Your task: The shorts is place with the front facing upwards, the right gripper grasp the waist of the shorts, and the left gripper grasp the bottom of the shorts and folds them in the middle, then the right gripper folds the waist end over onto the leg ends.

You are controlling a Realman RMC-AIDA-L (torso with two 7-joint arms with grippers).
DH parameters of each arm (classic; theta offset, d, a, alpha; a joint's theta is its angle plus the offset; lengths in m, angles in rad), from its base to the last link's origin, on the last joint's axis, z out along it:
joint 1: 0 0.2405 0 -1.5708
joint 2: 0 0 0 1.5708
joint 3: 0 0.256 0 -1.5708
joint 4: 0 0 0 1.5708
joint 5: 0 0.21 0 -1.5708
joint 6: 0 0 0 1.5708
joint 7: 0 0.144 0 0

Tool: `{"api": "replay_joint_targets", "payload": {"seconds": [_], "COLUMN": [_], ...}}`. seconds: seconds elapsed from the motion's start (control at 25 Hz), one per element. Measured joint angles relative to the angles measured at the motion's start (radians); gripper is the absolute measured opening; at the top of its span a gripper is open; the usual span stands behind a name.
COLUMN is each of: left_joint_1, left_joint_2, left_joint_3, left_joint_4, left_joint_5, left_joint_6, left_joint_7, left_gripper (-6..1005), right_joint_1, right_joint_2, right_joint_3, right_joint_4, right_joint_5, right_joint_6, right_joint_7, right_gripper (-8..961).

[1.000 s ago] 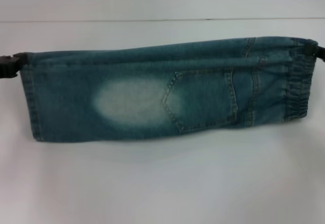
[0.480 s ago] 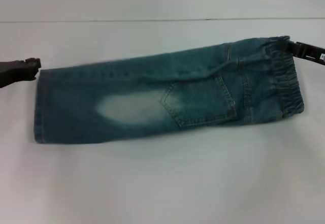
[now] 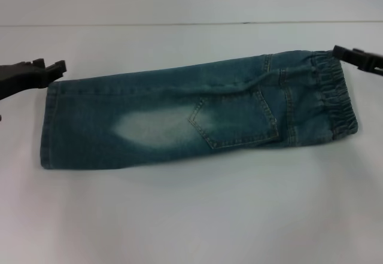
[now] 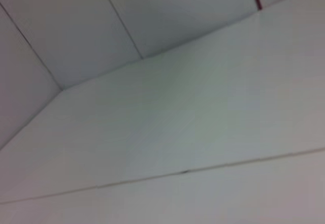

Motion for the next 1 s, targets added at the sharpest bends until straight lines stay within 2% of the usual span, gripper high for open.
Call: {"api": "replay_joint_targets", "payload": {"seconds": [0.16,0.24,0.44,0.6,0.72,1.0], "left_joint_1": [0.009,0.016,0.041,0.072,0.076,0.074], "left_joint_2": [-0.001,-0.001,-0.003,-0.003,-0.003,-0.004], "left_joint_3": [0.003,0.006,0.03,0.086,0.096,0.108], "left_joint_4": [0.018,0.021,0.021,0.021,0.022,0.018], "left_joint_5": [-0.01,-0.014,-0.053,-0.114,-0.129,-0.139], "left_joint_6": [0.049,0.082,0.115,0.12,0.12,0.122], "left_joint_7": [0.002,0.005,0.033,0.043,0.049,0.051], "left_gripper": [570,666,721,764,785,781], "right_joint_1": [-0.026,-0.061,-0.111,-0.129,-0.12,-0.083], "right_joint_2": [0.01,0.011,0.012,0.018,0.019,0.009], "right_joint_3": [0.001,0.003,-0.001,-0.003,-0.017,-0.153], "right_joint_4": [-0.036,-0.044,-0.045,-0.037,-0.031,0.005], "right_joint_5": [0.013,0.014,0.013,0.008,0.006,0.004], "right_joint_6": [-0.036,-0.065,-0.076,-0.068,-0.064,0.044], "right_joint_7": [-0.021,-0.018,-0.025,-0.046,-0.046,0.032], "right_gripper": [551,635,789,779,778,776]}}
